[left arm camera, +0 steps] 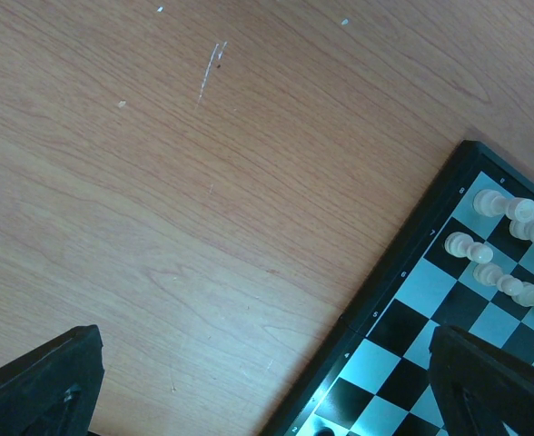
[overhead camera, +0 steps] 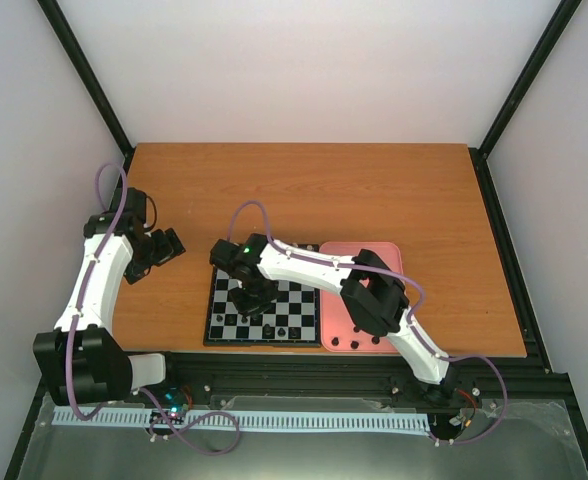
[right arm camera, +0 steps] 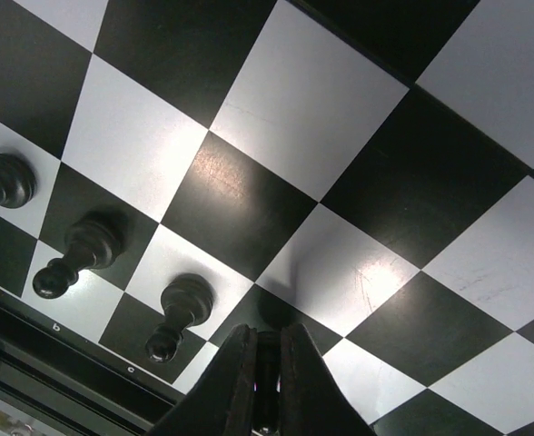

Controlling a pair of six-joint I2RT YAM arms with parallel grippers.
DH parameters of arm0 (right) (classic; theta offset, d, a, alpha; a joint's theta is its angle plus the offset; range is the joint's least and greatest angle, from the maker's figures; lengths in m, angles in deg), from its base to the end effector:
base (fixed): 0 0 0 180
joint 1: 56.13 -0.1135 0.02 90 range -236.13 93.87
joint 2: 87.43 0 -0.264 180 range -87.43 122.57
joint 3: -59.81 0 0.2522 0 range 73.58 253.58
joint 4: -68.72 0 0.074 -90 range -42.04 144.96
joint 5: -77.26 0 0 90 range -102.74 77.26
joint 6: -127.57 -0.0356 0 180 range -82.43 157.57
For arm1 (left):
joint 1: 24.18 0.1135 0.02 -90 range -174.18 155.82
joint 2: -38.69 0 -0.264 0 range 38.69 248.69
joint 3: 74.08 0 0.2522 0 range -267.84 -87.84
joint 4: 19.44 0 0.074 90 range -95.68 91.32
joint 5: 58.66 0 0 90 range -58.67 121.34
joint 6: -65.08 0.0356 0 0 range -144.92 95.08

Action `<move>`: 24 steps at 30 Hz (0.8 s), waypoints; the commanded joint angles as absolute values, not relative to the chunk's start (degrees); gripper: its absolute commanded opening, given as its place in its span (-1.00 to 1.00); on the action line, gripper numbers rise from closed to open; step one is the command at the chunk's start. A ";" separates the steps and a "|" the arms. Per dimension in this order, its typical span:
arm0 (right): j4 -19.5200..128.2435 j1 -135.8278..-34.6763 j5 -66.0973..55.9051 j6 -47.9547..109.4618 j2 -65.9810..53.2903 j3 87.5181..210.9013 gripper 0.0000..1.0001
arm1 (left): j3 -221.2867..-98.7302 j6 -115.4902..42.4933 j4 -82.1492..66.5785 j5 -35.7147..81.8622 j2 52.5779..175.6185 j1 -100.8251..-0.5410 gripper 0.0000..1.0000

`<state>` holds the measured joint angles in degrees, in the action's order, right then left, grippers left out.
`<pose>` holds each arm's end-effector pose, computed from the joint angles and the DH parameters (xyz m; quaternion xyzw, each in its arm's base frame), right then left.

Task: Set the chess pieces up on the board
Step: Place the chess piece on the chessboard.

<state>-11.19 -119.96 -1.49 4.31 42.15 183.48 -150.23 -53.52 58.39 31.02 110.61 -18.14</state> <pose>0.1909 0.4042 0.1824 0.2656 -0.9584 -0.0920 0.0494 0.2193 0.0230 0.2779 -0.2943 0.9450 -0.0306 0.1393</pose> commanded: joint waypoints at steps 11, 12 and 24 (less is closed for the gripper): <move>-12.10 -120.70 -1.19 4.96 43.27 184.33 -0.81 | -150.73 -52.56 57.51 30.31 111.16 -18.42 1.00; -12.19 -120.77 -1.30 5.07 43.20 184.31 -0.81 | -150.69 -52.60 57.51 30.40 111.12 -18.43 1.00; -11.97 -120.72 -1.11 5.14 41.92 183.34 -0.72 | -150.58 -52.60 57.67 30.64 110.85 -18.45 1.00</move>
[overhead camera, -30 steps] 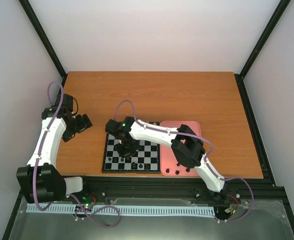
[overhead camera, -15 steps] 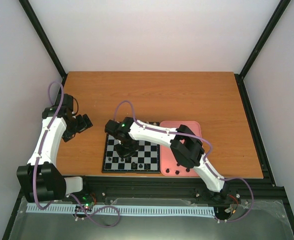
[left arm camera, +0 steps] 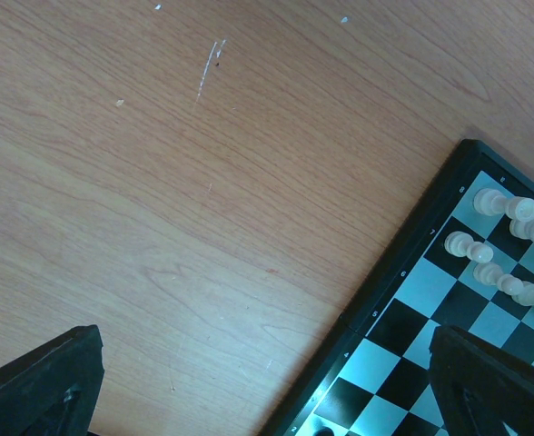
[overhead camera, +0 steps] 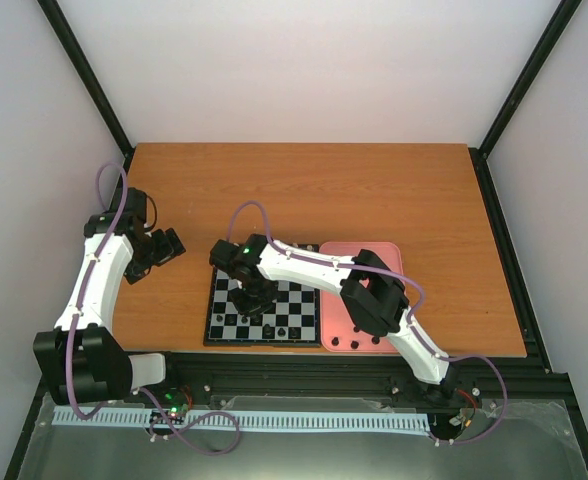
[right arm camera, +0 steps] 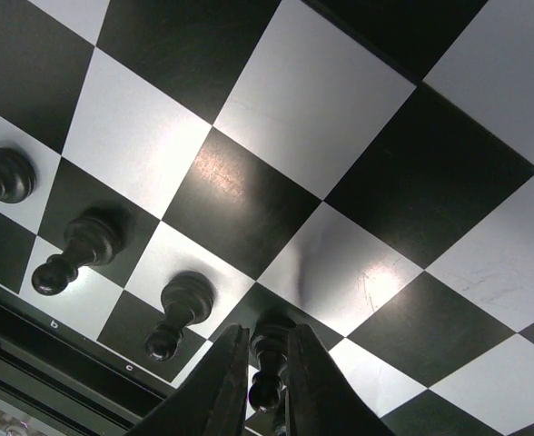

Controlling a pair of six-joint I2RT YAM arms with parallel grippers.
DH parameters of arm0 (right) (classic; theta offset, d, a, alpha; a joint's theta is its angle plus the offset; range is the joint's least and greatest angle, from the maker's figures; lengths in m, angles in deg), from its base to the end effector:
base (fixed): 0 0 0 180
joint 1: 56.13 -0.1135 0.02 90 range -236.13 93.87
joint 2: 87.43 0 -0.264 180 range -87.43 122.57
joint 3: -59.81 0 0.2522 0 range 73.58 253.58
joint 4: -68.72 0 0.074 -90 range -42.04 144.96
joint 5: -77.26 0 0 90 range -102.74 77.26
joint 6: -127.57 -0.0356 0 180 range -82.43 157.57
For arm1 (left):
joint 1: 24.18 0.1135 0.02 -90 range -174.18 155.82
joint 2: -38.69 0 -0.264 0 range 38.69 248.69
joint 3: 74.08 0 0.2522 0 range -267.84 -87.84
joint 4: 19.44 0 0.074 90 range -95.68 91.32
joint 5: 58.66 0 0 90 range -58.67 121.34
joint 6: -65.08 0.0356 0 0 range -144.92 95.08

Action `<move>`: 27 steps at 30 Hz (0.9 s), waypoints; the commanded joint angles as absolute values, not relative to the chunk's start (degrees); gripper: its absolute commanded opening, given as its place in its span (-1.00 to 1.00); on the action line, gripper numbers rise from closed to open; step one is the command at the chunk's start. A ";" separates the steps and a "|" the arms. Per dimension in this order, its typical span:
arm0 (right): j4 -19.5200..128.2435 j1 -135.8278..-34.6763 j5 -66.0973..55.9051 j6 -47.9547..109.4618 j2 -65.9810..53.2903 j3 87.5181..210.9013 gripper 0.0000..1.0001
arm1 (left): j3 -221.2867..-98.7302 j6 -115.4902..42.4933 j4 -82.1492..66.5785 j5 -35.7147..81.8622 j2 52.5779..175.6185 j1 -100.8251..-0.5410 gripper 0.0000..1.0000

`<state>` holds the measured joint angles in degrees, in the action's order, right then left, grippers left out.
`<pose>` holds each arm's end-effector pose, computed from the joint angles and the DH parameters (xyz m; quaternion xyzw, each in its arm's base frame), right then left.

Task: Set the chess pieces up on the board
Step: Place the chess piece on the chessboard, then pick up the chess piece from the storage box.

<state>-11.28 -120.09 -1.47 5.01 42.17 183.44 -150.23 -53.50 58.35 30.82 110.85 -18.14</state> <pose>0.1899 0.4045 0.1820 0.2724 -0.9565 -0.0914 0.0499 0.2201 0.0230 0.2771 -0.2940 0.9454 -0.0319 0.1373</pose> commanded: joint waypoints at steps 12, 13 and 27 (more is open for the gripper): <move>-11.68 -120.66 -4.05 4.20 39.56 183.16 -0.36 | -150.68 -52.53 57.95 31.06 110.42 -18.38 0.99; -11.67 -120.66 -4.33 4.19 39.35 183.38 -0.34 | -150.60 -52.52 57.95 31.04 110.35 -18.38 1.00; -13.50 -114.59 -12.46 0.77 24.67 171.59 -0.19 | -150.86 -52.52 58.13 30.74 110.24 -18.43 1.00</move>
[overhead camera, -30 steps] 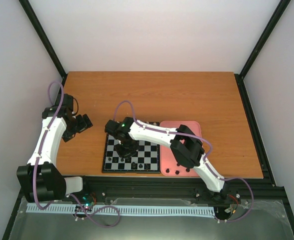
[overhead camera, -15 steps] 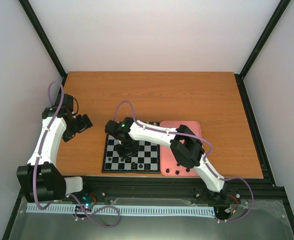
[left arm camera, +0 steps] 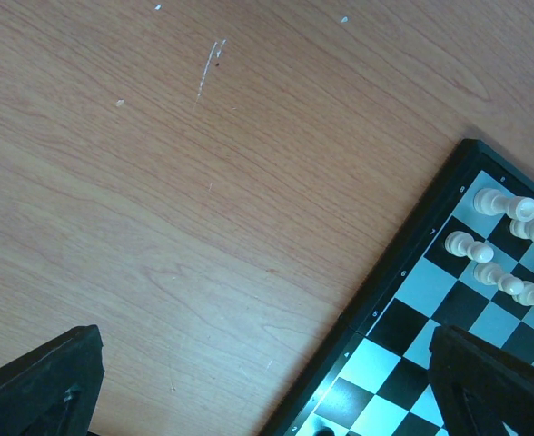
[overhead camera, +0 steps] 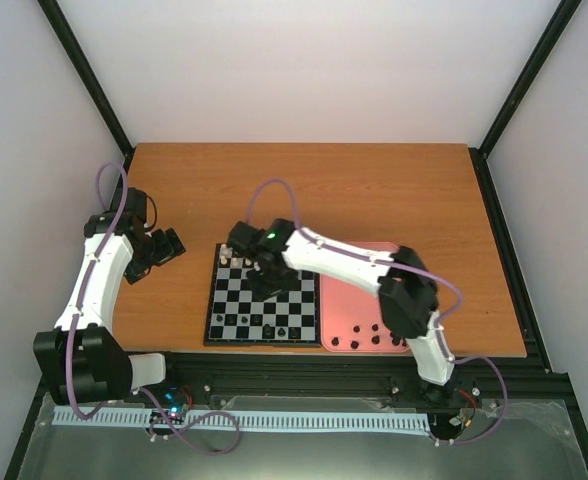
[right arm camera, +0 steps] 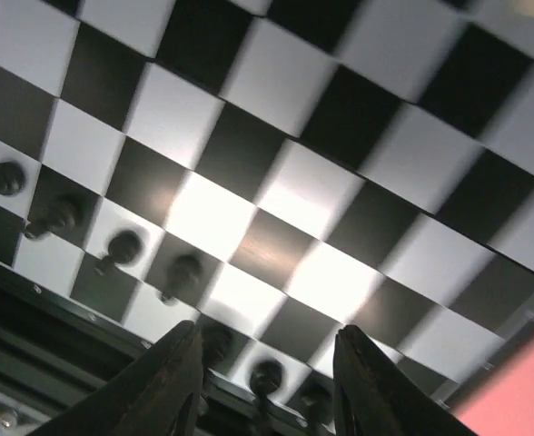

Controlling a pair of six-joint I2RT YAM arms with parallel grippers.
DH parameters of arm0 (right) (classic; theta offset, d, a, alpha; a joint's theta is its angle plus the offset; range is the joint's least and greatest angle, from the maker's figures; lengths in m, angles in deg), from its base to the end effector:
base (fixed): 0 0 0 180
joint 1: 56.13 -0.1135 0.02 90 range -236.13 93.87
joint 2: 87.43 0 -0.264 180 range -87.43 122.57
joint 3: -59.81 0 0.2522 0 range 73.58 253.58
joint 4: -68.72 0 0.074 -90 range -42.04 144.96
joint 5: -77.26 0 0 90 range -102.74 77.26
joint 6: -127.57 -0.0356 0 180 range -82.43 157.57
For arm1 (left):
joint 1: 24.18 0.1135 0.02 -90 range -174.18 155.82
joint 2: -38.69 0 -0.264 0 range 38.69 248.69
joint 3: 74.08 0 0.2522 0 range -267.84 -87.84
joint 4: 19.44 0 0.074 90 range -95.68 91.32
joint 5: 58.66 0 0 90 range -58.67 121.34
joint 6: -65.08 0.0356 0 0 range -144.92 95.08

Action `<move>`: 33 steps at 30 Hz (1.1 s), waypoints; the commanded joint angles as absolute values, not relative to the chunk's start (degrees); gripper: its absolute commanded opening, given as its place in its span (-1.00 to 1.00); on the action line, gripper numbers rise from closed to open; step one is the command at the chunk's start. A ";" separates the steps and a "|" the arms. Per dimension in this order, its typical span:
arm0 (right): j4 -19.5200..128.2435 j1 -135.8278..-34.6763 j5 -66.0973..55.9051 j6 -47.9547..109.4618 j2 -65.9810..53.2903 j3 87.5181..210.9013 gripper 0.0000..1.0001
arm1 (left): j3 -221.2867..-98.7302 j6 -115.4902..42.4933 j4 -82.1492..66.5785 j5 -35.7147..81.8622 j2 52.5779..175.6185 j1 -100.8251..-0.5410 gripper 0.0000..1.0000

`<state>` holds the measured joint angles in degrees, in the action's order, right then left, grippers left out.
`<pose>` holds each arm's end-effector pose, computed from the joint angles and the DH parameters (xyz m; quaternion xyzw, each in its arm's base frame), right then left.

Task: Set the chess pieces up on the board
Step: Pick up the chess piece from the storage box.

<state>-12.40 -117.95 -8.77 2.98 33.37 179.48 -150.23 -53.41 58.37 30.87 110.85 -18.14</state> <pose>0.1972 0.3732 0.2268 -0.2370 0.9685 0.0734 0.0192 0.2201 0.0230 0.2771 -0.2933 0.9456 -0.0314 0.1372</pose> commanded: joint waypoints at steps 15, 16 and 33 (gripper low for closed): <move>-7.17 -101.28 -10.84 -1.60 0.32 132.80 -0.19 | -150.34 -52.87 57.17 29.53 111.52 -18.54 1.00; -6.60 -101.15 -10.34 -1.19 0.56 132.19 -0.19 | -150.37 -52.87 57.16 29.54 111.65 -18.62 1.00; -0.90 -101.00 -6.03 -0.15 3.06 125.21 -0.33 | -150.41 -52.70 57.09 30.50 112.61 -18.67 0.99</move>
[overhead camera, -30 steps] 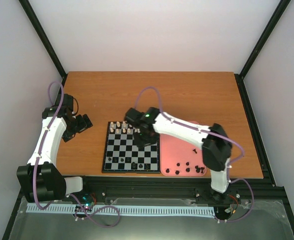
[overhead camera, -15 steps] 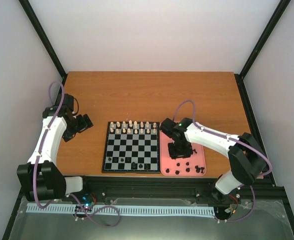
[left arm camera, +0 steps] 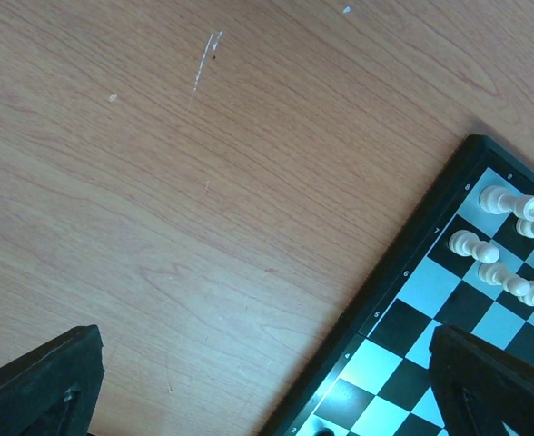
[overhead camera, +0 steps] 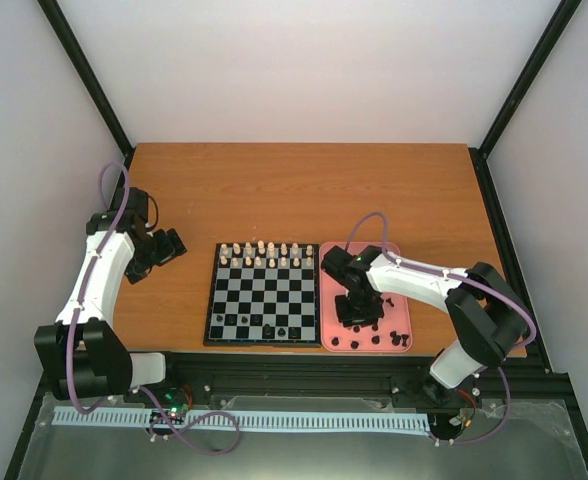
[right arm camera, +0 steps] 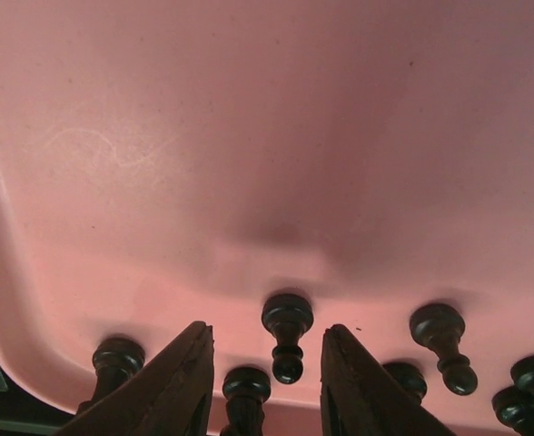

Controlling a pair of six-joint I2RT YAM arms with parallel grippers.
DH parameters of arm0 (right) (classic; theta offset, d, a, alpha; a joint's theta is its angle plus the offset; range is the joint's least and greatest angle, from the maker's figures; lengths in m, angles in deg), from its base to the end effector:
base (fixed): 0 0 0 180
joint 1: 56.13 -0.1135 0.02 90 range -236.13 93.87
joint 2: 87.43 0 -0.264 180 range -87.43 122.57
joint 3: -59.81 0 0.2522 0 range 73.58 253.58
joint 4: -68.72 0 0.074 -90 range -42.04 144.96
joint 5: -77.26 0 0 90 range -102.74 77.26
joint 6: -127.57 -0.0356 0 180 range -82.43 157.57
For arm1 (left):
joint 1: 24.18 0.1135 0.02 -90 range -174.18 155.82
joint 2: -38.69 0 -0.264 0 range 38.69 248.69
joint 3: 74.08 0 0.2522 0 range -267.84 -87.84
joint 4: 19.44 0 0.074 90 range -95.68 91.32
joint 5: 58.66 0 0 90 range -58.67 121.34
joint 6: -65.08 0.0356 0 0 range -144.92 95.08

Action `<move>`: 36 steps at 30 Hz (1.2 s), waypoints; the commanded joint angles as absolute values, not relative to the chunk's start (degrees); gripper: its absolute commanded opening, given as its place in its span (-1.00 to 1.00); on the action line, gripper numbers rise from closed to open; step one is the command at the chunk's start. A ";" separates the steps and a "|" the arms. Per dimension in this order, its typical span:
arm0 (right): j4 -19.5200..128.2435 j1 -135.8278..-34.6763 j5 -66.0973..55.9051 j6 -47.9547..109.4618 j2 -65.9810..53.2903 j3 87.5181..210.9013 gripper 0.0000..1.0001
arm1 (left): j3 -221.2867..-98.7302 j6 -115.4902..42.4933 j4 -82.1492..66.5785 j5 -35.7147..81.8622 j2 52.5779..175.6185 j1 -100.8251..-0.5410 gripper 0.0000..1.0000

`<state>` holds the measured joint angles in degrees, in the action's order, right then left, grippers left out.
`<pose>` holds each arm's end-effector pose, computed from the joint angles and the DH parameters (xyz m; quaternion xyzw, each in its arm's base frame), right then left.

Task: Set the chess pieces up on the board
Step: Pick up the chess piece from the storage box, then place the chess piece on the chessboard.

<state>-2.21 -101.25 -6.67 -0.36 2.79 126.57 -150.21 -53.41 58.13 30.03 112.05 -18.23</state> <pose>0.1695 0.1755 0.1680 0.0605 -0.9960 -0.0143 0.0637 0.2239 0.0225 0.2729 -0.2920 0.9472 -0.0370 0.1275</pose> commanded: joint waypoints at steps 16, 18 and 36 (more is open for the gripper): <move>-0.53 -100.96 -6.06 -0.46 3.69 124.74 -0.67 | -150.15 -52.69 57.35 30.98 112.12 -18.67 0.99; -0.75 -101.02 -6.21 -0.53 3.72 124.89 -0.75 | -150.15 -52.71 57.34 30.94 112.08 -18.65 1.00; -12.71 -106.86 -9.24 0.66 11.09 152.31 -0.94 | -150.15 -52.60 57.42 30.59 111.49 -18.65 1.00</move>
